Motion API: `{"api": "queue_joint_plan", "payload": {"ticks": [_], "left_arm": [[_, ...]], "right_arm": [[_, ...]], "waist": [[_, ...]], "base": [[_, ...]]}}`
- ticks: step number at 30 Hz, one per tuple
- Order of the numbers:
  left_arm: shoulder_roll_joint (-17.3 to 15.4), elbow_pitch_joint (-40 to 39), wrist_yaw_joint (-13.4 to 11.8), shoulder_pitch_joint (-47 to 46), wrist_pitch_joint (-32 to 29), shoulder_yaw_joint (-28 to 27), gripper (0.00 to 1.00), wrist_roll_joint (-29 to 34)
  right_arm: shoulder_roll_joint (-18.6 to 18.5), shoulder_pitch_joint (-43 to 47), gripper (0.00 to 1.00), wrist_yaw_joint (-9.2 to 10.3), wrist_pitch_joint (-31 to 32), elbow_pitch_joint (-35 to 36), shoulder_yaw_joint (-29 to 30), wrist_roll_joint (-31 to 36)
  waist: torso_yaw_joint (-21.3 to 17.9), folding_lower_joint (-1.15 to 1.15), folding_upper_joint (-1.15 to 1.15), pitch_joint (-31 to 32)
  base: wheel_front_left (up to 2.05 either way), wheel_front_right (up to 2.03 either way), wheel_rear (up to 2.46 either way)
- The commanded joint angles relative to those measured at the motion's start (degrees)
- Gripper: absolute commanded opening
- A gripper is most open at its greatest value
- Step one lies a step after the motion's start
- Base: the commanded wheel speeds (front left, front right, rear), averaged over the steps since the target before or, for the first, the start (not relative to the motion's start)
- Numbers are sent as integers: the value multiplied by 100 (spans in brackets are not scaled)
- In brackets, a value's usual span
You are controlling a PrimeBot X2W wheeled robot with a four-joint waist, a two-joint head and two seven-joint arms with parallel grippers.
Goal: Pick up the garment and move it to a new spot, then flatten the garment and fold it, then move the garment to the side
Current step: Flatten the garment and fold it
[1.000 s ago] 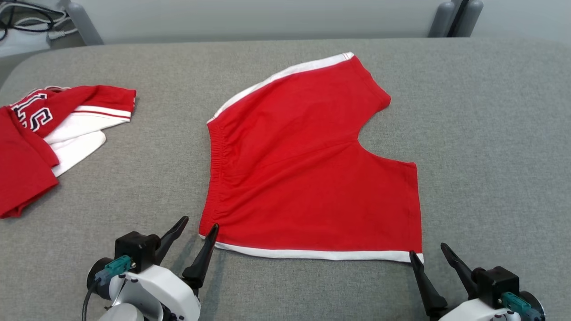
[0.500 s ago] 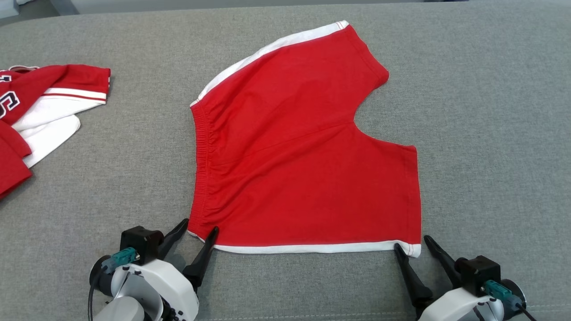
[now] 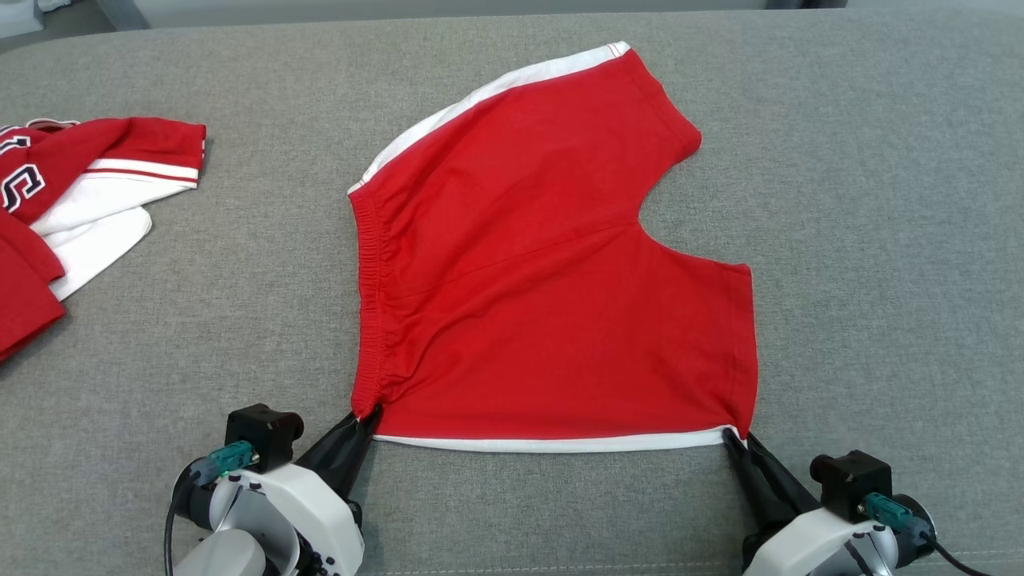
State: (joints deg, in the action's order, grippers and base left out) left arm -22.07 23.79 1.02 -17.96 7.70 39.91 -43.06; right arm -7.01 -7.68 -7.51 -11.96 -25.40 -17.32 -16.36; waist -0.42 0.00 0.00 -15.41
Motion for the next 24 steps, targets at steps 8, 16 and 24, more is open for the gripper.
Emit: {"api": "queue_joint_plan", "payload": {"ticks": [8, 16, 24], "left_arm": [[-219, -568, -222, 357, -111, -190, 0, -214], [-460, -1483, -697, 1097, -305, -179, 0, -315], [-666, -2314, -1191, 1739, -512, -203, 0, -437]], "right_arm": [[-146, 572, 0, 2, -12, 421, 240, -132], [-231, 1571, 0, 2, 486, 1595, 831, -44], [-301, 2424, 0, 2, 1242, 2979, 1521, 120]], "waist": [[37, 0, 0, 65], [74, 0, 0, 31], [81, 0, 0, -23]], "base": [[0, 0, 0], [0, 0, 0], [0, 0, 0]]}}
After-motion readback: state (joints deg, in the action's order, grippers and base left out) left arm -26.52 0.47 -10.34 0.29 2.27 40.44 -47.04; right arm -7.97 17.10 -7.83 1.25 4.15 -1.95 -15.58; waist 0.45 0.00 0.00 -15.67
